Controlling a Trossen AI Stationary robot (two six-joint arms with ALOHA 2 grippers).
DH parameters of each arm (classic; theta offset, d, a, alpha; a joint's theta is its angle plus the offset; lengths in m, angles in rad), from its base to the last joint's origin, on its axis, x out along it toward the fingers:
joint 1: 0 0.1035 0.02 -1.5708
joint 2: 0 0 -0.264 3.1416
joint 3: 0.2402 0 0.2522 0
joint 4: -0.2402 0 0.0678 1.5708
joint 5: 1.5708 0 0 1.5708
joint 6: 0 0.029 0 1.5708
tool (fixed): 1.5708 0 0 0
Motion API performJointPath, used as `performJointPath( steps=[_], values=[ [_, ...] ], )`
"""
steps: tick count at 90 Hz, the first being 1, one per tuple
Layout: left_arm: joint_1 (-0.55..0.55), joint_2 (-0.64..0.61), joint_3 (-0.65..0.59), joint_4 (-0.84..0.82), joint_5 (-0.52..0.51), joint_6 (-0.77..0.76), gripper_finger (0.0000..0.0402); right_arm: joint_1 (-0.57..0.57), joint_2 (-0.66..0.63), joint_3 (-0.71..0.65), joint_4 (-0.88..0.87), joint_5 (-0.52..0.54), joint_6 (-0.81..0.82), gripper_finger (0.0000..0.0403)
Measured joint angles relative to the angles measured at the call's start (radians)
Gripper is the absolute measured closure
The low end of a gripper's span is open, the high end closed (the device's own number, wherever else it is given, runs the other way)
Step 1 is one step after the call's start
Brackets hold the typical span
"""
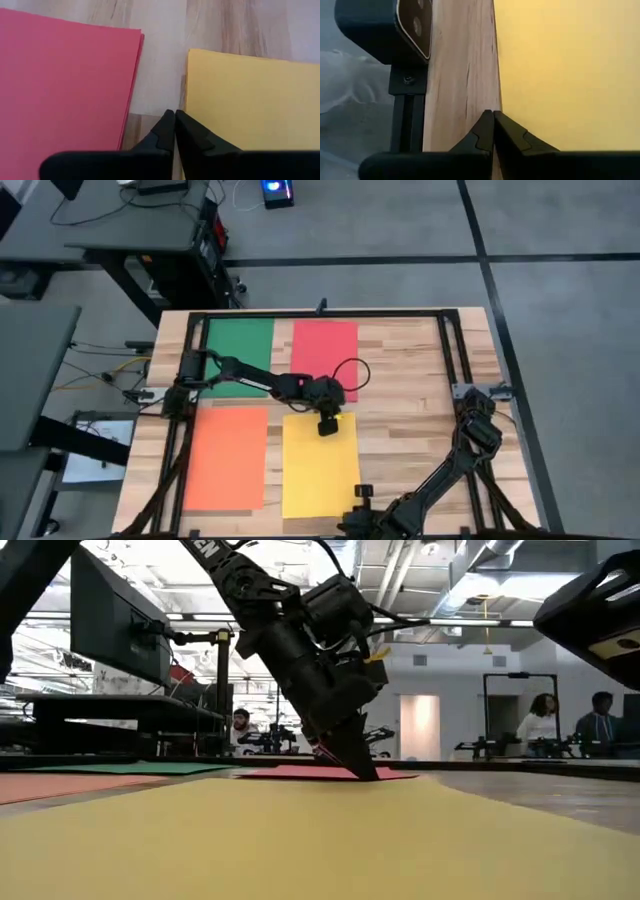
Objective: Organize paper
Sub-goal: Stack the yellow paper on top of the yellow paper, then return to Home Position
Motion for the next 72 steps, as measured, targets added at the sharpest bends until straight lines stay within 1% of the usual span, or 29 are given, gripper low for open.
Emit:
performJointPath(
  steps=[15,34,42,55,65,72],
  values=[
    [0.002,0.000,0.000,0.000,-0.001,-0.001,0.0402,0.014,0.005,0.034,-0.020,-0.005,-0.001,0.0403],
    [0.003,-0.013,-0.002,-0.001,-0.006,-0.006,0.0402,0.037,0.010,0.098,-0.066,-0.060,-0.024,0.0403],
    [0.004,-0.029,-0.004,-0.013,-0.013,0.005,0.0402,0.049,0.010,0.131,-0.100,-0.057,-0.033,0.0403],
    [0.006,-0.081,-0.006,-0.055,-0.037,0.010,0.0402,0.063,0.010,0.202,-0.221,-0.008,-0.034,0.0403],
    [0.000,-0.154,-0.006,-0.100,-0.087,-0.005,0.0402,0.079,0.008,0.275,-0.353,0.065,-0.041,0.0403],
    [-0.004,-0.217,-0.005,-0.108,-0.098,-0.040,0.0402,0.091,0.002,0.328,-0.474,0.124,-0.046,0.0403]
  ],
)
